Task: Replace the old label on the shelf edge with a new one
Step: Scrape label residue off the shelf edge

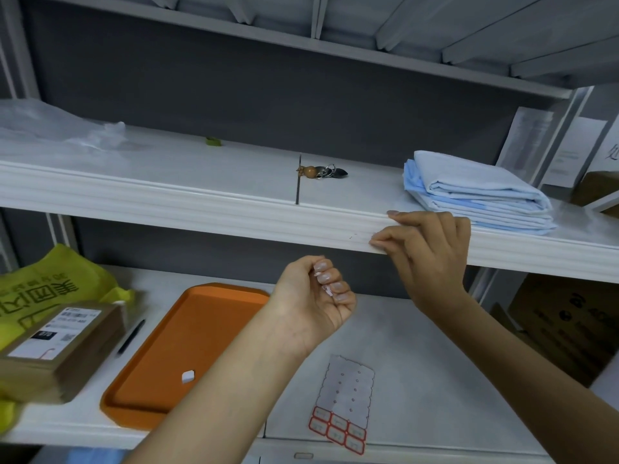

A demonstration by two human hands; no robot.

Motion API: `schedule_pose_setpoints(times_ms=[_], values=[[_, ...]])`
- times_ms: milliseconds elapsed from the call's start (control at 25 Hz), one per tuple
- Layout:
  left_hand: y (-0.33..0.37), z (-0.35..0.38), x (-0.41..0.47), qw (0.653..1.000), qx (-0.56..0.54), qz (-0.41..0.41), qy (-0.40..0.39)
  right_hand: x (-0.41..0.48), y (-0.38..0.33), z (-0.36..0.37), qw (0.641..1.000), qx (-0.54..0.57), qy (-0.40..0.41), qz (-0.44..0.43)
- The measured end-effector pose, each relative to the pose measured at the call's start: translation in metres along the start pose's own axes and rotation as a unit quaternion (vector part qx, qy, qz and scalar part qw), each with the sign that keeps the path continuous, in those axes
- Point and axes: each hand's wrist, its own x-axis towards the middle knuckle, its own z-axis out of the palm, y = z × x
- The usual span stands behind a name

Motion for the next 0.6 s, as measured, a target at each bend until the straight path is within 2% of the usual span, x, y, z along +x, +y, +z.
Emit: schedule_pose_setpoints(times_ms=[200, 600], values=[[0.0039, 0.0001, -0.0016, 1.0, 0.004, 0.004, -0.002, -0.0033, 0.0076, -0.0078, 0.994, 0.088, -0.064, 0.03], [0.0039, -0.001, -0.0035, 1.0, 0.002, -0.009, -0.006, -0.0006, 0.0079, -0.0035, 0.999, 0.031, -0.04, -0.016]])
